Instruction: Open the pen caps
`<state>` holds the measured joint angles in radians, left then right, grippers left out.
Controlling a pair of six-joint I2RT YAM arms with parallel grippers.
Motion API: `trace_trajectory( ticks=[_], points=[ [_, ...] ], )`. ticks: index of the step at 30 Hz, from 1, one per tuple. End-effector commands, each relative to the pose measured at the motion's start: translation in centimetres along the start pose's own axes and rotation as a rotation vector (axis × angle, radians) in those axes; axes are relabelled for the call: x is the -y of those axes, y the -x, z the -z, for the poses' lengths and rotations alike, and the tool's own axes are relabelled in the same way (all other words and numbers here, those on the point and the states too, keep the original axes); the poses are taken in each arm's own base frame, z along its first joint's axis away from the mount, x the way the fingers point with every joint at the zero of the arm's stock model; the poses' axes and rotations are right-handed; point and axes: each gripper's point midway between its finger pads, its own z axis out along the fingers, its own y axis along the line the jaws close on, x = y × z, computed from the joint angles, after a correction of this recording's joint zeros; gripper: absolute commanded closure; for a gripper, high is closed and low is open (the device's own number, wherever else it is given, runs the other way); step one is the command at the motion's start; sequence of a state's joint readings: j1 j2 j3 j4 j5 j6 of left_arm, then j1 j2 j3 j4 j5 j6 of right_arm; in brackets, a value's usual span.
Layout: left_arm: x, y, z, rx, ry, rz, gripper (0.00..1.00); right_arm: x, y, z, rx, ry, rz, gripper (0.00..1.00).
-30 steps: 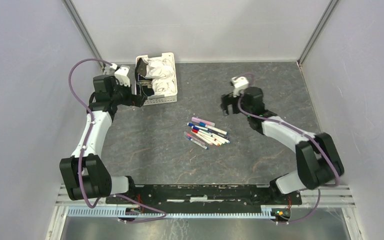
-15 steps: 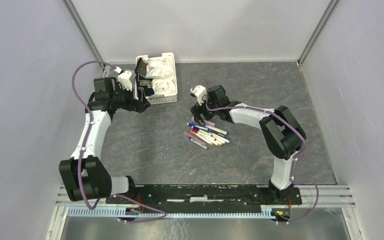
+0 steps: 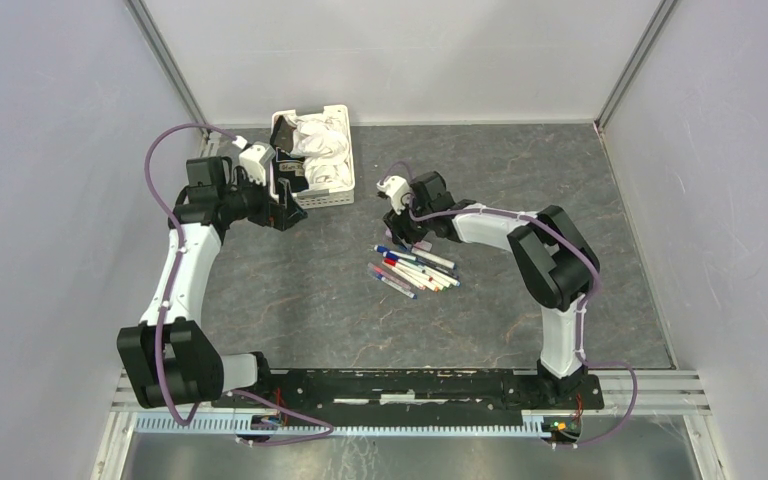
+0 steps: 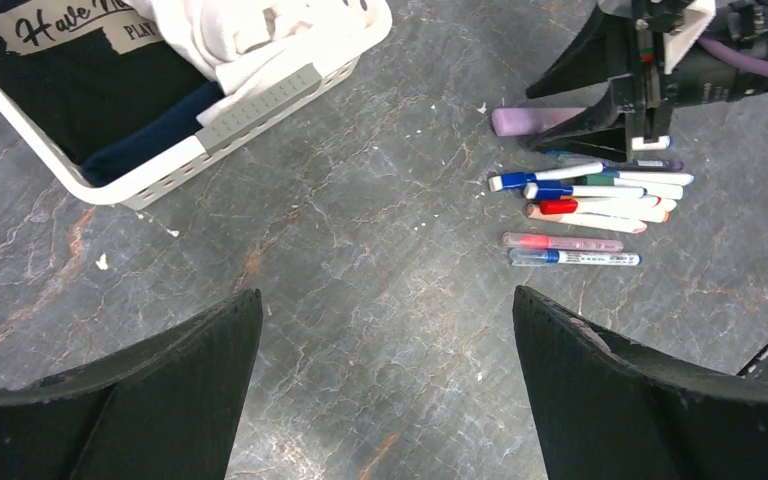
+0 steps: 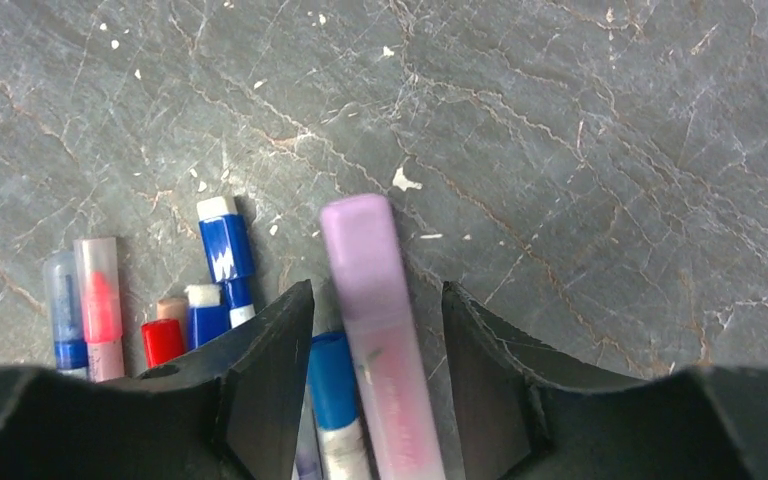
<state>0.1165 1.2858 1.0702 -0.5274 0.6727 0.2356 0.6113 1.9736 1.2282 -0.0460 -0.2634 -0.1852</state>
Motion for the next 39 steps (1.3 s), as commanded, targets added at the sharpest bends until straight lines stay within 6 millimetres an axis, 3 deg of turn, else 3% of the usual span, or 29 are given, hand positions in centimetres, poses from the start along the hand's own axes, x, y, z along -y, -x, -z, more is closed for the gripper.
trace_trajectory(
  ticks=[1,6,11,13,16,18,20,25,30,34,37,39],
  points=[
    [1.5,1.2,1.0,0.049,-0.057,-0.073,0.00,0.5,2.0,-0.7,0.038,0.008,0.013,0.45],
    [1.8,1.0,0.9,0.047,-0.073,-0.074,0.00,0.6,2.0,-1.1,0.032,0.006,0.015,0.49],
    [2.3,0.9,0.9,0.047,-0.100,-0.075,0.00,1.3,1.8,-1.0,0.018,-0.021,0.022,0.65],
    [2.4,0.9,0.9,0.046,-0.106,-0.081,0.00,1.7,1.7,-0.8,0.009,-0.042,0.029,0.66],
    [2.6,0.7,0.9,0.038,-0.117,-0.089,0.00,2.5,1.5,-0.1,0.002,-0.077,0.029,0.65],
    [2.8,0.5,0.9,0.031,-0.126,-0.092,0.00,3.4,1.6,0.8,0.018,-0.097,0.010,0.51],
    [3.0,0.5,1.0,0.028,-0.136,-0.095,0.00,3.6,1.1,1.7,0.029,-0.105,-0.012,0.45],
    [3.6,0.7,1.1,0.036,-0.164,-0.101,0.00,4.3,-0.8,3.6,0.050,-0.138,-0.055,0.44],
    [4.4,0.9,1.3,0.046,-0.188,-0.110,0.00,4.0,-2.2,3.4,0.031,-0.128,-0.069,0.49],
    [4.7,0.9,1.4,0.037,-0.196,-0.119,0.00,4.2,-1.9,3.0,0.035,-0.126,-0.070,0.61],
    [5.1,0.7,1.6,0.032,-0.213,-0.127,0.00,4.6,-0.7,3.0,0.041,-0.126,-0.065,0.71],
    [5.5,0.5,1.6,0.028,-0.229,-0.139,0.00,4.6,1.2,3.4,0.081,-0.112,-0.063,0.74]
  ],
)
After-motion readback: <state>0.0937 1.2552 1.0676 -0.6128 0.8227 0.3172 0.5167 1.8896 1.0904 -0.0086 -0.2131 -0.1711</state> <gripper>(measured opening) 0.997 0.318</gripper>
